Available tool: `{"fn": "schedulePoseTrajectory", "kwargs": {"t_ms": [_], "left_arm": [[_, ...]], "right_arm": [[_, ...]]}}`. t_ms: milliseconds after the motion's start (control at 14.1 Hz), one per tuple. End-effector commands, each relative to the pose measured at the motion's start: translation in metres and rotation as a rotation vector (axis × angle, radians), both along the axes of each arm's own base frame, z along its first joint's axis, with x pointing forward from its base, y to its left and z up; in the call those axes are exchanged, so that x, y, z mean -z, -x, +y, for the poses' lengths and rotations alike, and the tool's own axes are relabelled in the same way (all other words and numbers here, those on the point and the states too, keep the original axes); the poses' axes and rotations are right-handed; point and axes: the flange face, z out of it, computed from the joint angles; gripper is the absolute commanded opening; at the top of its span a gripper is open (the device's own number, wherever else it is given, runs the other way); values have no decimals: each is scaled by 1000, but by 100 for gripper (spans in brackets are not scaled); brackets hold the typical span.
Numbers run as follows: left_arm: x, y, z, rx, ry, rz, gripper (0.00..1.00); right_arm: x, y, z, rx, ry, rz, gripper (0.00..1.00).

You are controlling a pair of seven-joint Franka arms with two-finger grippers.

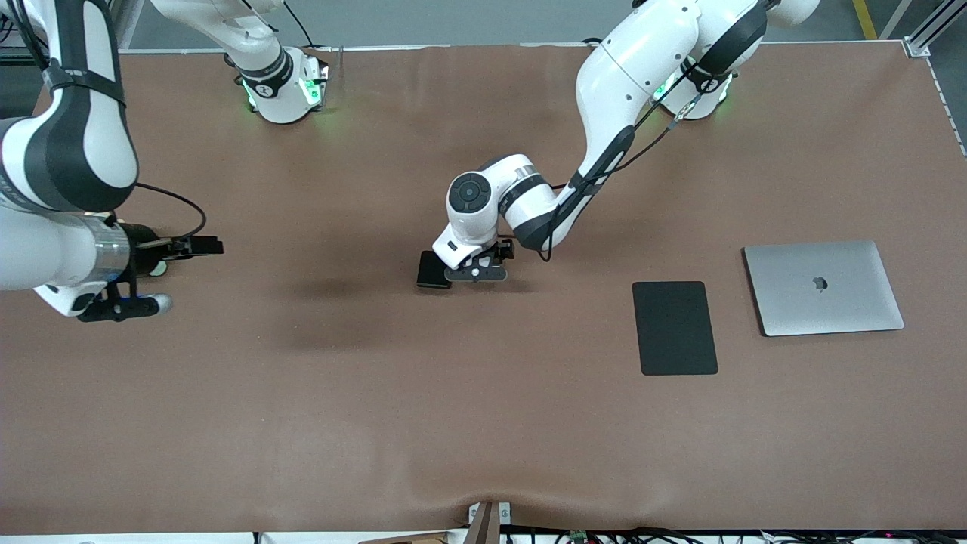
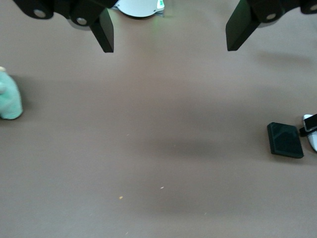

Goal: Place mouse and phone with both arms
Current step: 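Grasp the white mouse with the left gripper while the right gripper reaches out, then carry the mouse toward the mouse pad while the right gripper reaches the phone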

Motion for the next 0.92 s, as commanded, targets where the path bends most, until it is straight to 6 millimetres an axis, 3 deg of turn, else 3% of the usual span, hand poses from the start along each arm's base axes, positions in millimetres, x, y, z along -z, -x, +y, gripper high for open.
{"fn": "schedulePoseTrajectory", "kwargs": {"t_ms": [0, 142, 213, 496, 851], "left_arm": [[0, -7, -3, -10, -3, -42, 72], [0, -7, -3, -22, -1, -39, 14], [-1, -8, -3, -25, 0, -41, 8], [-8, -11, -2, -36, 7, -44, 11], [-47, -35, 9, -68, 35, -85, 13]], "right_arm": [[11, 11, 8, 65, -65, 13, 100], [17, 16, 8, 70, -67, 14, 100], [20, 18, 7, 74, -67, 11, 100], [31, 29, 12, 79, -67, -3, 100], [38, 25, 31, 79, -138, -15, 100]]}}
